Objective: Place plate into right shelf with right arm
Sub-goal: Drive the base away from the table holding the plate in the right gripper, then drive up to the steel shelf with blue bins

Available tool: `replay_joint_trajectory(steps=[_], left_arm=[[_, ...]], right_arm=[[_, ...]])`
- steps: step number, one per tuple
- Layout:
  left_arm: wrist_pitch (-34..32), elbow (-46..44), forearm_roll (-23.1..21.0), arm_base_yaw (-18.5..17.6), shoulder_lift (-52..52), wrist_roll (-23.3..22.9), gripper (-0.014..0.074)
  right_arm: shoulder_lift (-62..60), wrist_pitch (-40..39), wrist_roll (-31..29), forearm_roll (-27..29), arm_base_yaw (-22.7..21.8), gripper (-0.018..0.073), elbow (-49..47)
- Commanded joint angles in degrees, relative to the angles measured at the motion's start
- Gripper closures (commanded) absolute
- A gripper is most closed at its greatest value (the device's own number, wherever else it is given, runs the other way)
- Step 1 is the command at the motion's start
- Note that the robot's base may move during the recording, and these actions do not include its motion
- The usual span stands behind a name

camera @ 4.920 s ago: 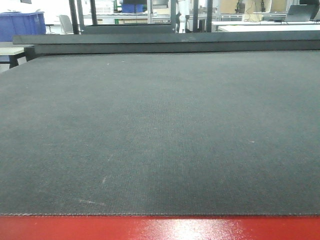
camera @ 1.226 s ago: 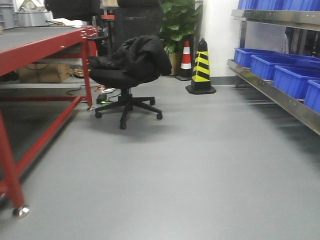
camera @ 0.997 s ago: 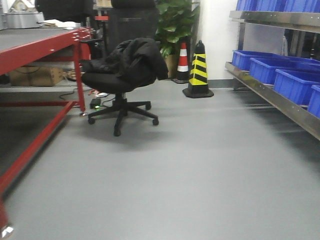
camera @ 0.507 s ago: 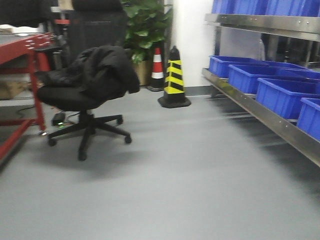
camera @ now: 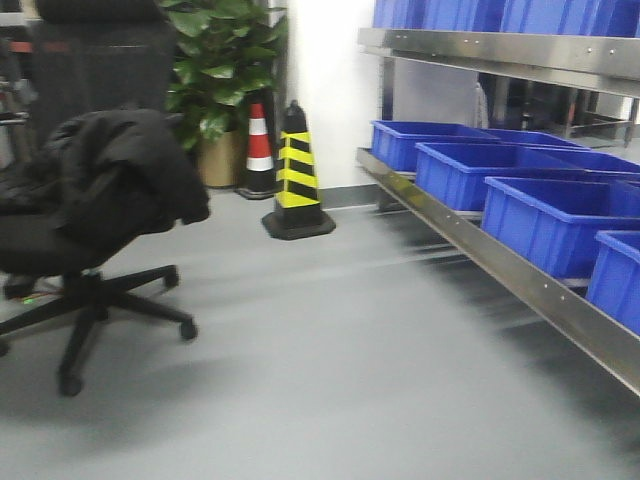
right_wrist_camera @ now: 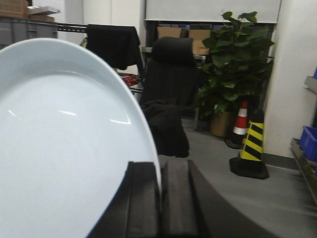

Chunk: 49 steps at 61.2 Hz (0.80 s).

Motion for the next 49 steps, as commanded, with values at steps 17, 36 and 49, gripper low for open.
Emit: replay_joint_trajectory(steps=[17, 36, 49], left_arm=[[-4.92, 0.46, -0.33, 0.08, -0.38, -0.19, 0.0643], [-4.92, 0.46, -0.33, 0.08, -0.38, -0.19, 0.0643], [-4.92, 0.46, -0.33, 0.08, -0.38, -0.19, 0.0643]], right_arm=[[1.05, -5.42, -0.32, 0.66, -0.23, 0.0505, -1.73], [1.05, -5.42, -0.32, 0.66, -0.23, 0.0505, -1.73], [1.05, -5.42, -0.32, 0.66, -0.23, 0.0505, -1.73]])
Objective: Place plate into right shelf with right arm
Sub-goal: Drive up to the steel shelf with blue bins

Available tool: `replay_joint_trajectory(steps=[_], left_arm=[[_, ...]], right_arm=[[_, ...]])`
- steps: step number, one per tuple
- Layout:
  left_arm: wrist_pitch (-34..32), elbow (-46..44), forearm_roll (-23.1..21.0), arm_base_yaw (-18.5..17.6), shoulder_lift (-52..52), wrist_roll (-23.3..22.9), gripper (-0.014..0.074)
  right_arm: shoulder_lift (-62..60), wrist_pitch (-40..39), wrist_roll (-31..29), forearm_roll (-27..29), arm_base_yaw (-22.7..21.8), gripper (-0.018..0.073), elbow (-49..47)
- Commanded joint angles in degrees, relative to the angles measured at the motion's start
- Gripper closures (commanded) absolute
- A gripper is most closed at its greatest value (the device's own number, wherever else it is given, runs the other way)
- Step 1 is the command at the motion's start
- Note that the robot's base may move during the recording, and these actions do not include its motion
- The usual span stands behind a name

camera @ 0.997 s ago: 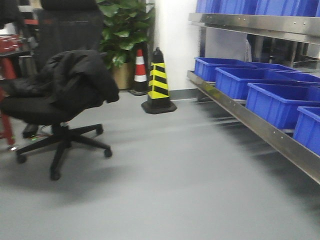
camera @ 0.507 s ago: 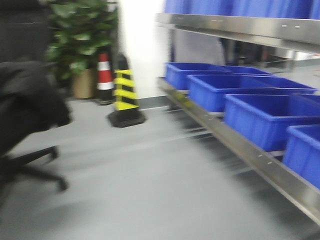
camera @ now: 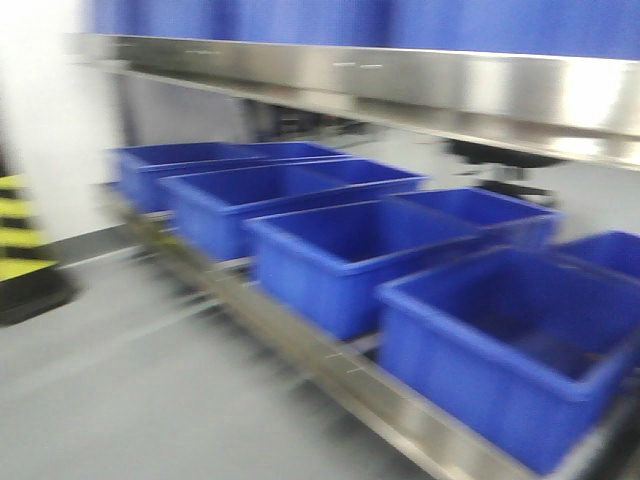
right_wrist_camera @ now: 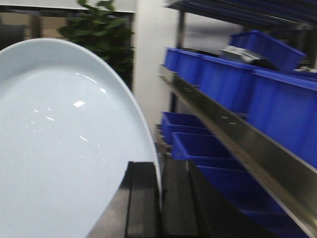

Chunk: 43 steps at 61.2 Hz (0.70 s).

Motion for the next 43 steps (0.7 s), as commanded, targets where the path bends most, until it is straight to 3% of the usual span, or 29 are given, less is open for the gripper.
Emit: replay_joint_trajectory(steps=[1, 43], left_arm=[[-4.92, 0.46, -0.33, 0.08, -0.38, -0.19, 0.0643], [-4.92, 0.46, -0.33, 0.08, -0.38, -0.19, 0.0643]], right_arm=[[1.05, -5.42, -0.32, 0.66, -0.23, 0.0505, -1.73], [1.05, -5.42, -0.32, 0.66, -0.23, 0.0505, -1.73]])
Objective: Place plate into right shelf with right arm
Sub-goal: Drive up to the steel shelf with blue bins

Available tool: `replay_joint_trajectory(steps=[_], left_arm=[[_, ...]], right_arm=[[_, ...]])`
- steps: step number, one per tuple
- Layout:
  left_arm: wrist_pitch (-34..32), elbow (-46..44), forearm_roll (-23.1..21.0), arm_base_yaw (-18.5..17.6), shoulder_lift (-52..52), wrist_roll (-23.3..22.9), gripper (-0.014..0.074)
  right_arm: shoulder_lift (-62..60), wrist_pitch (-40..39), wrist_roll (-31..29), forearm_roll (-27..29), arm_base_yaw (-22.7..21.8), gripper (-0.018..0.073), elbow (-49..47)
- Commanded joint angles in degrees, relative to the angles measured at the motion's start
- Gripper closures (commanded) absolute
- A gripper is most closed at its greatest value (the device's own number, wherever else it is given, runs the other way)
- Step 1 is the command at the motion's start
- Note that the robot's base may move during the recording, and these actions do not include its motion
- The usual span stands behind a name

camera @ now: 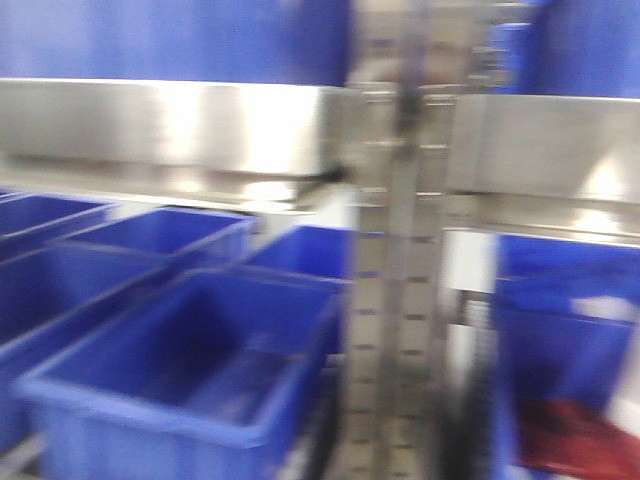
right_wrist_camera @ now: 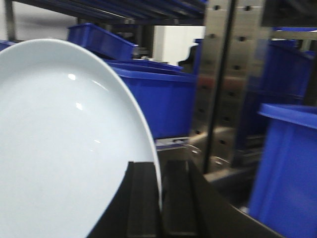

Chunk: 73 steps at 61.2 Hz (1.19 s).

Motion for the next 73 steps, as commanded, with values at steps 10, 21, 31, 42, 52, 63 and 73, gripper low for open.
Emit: replay_joint_trajectory(steps=[10, 21, 31, 42, 52, 63, 73], left_arm=[[-4.92, 0.46, -0.33, 0.08, -0.38, -0.19, 0.0643], [-4.92, 0.46, -0.33, 0.08, -0.38, -0.19, 0.0643], [-4.92, 0.46, -0.33, 0.08, -0.38, -0.19, 0.0643], [-4.92, 0.46, -0.33, 0.08, -0.38, -0.19, 0.0643], [-4.92, 0.46, -0.33, 0.08, -0.38, -0.19, 0.0643], [-4.92, 0.46, -0.33, 0.08, -0.38, -0.19, 0.0643], [-4.92, 0.46, -0.33, 0.08, -0.38, -0.19, 0.0643]], right_arm=[[1.05, -5.42, -0.32, 0.66, -0.23, 0.0505, -1.73], [1.05, -5.42, -0.32, 0.66, -0.23, 0.0505, -1.73], [1.05, -5.42, -0.32, 0.66, -0.23, 0.0505, -1.73], [1.05, -5.42, -0.32, 0.66, -0.23, 0.0505, -1.73], [1.05, -5.42, -0.32, 0.66, -0.23, 0.0505, -1.73], [1.05, -5.42, -0.32, 0.66, -0.23, 0.0505, -1.73], [1.07, -9.22, -0.32, 0.66, -0.23, 0.0505, -1.73]])
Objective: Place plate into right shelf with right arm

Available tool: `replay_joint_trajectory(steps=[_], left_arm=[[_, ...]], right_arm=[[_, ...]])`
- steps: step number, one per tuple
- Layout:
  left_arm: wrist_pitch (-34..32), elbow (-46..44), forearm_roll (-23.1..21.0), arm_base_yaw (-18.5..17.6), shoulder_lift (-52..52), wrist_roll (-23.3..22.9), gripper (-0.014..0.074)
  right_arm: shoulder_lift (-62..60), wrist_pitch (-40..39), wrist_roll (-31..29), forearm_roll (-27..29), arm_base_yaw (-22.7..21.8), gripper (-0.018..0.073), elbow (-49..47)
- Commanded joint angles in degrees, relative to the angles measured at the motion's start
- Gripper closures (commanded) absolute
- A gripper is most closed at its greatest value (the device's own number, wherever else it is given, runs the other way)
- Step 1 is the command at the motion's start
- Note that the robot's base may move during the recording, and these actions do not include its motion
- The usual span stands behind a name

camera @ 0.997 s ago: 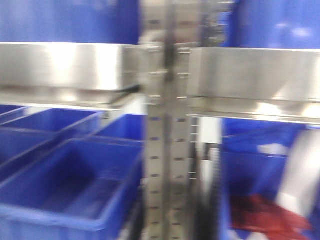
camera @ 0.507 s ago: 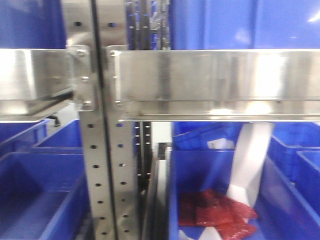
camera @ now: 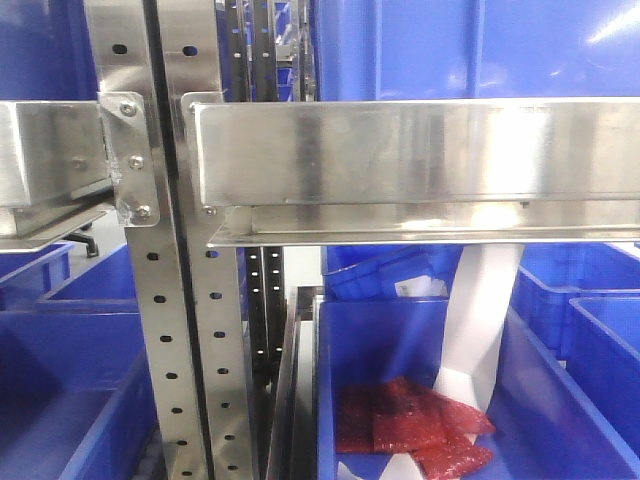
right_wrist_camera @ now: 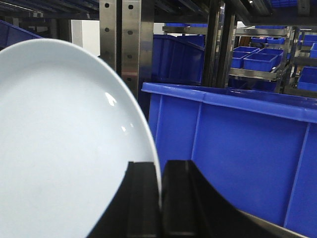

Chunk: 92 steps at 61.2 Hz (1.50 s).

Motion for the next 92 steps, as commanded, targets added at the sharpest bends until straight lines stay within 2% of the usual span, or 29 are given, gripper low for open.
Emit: replay_joint_trajectory(steps=[1, 9, 18, 29, 50, 67, 77, 92], left_arm=[[-4.92, 0.46, -0.33, 0.08, -0.38, -0.19, 0.0643], [-4.92, 0.46, -0.33, 0.08, -0.38, -0.19, 0.0643], [-4.92, 0.46, -0.33, 0.08, -0.38, -0.19, 0.0643], [-4.92, 0.46, -0.33, 0.08, -0.38, -0.19, 0.0643], [-4.92, 0.46, -0.33, 0.08, -0.38, -0.19, 0.0643], [-4.92, 0.46, -0.33, 0.08, -0.38, -0.19, 0.0643], [-4.92, 0.46, -0.33, 0.08, -0.38, -0.19, 0.0643], [-4.92, 0.46, -0.33, 0.08, -0.38, -0.19, 0.0643]], right_arm=[[1.07, -9.51, -0.32, 0.66, -0.23, 0.0505, -1.73], [2.50, -16.24, -0.32, 0.66, -0.23, 0.0505, -3.19], [8.61, -18.64, -0.32, 0.66, -0.23, 0.0504, -7.14], [24.05, -26.33, -0.32, 0.71, -0.23, 0.0504, -18.07], [53.41, -32.02, -0.37, 0.71, -0.41, 0.0504, -39.07], [69.75, -37.03, -0.37, 0.71, -5.58, 0.0504, -47.88], [74.18, -39.52, -0.37, 0.71, -9.31, 0.0504, -48.33], [77.40, -38.99, -0.37, 0.71, -13.51, 0.0488, -48.36]])
